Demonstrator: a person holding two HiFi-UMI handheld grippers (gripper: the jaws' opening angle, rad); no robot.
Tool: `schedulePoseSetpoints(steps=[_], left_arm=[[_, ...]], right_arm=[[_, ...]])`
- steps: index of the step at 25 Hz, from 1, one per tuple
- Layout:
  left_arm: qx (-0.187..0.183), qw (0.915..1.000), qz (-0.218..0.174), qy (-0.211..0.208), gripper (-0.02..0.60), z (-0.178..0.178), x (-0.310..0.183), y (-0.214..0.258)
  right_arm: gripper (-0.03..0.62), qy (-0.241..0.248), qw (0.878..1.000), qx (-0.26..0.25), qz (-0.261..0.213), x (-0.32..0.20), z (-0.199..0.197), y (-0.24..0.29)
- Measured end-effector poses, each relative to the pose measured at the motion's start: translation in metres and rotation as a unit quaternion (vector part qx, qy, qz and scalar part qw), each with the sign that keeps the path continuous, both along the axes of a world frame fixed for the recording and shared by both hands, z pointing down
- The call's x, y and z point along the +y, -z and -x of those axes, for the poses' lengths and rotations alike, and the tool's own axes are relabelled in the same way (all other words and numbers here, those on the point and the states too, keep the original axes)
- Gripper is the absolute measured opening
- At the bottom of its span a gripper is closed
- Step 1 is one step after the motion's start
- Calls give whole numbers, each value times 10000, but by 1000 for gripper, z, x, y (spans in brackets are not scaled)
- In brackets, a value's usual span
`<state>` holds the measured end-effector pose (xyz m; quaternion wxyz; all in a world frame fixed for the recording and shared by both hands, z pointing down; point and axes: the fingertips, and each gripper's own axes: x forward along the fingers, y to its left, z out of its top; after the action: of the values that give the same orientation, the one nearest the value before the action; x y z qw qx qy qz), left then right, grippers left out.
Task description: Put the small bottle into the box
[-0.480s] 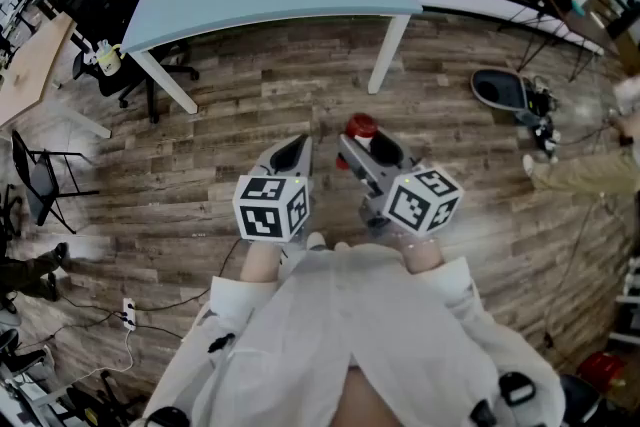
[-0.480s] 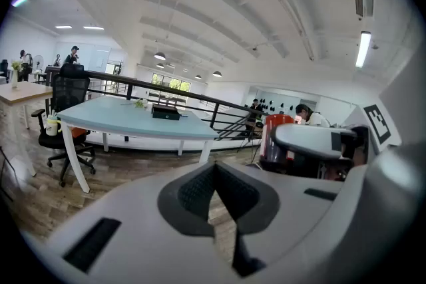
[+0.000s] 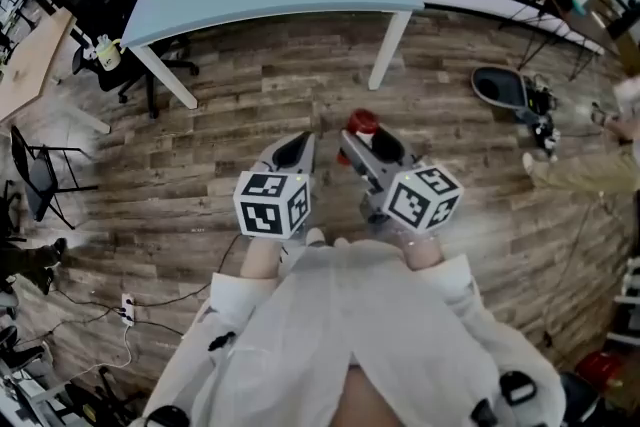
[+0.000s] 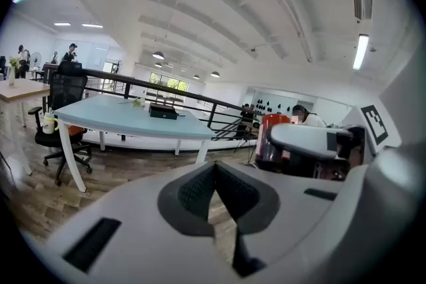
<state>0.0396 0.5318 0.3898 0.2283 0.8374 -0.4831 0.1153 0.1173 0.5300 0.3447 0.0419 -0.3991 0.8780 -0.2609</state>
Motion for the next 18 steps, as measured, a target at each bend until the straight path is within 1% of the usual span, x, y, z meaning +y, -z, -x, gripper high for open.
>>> schedulePoseSetpoints(steps=[3, 6, 10, 13, 18], left_arm=[[100, 9998, -55, -166, 3, -2, 1, 2], [107, 9997, -106, -195, 3, -1, -1, 2], [144, 9995, 2, -282, 3, -3, 3, -3], [95, 9996, 30, -263, 3, 5, 1, -8], [116, 9994, 16, -328, 3, 15, 0, -18]], right_arm=[[207, -18, 10000, 17, 16, -1, 3, -2], [207, 20, 10000, 69, 27, 1, 5, -6], [207, 10, 9998, 135, 119, 5, 6, -12], [207, -39, 9998, 158, 148, 0, 10, -17], [207, -48, 9996, 239, 125, 2, 22, -28]])
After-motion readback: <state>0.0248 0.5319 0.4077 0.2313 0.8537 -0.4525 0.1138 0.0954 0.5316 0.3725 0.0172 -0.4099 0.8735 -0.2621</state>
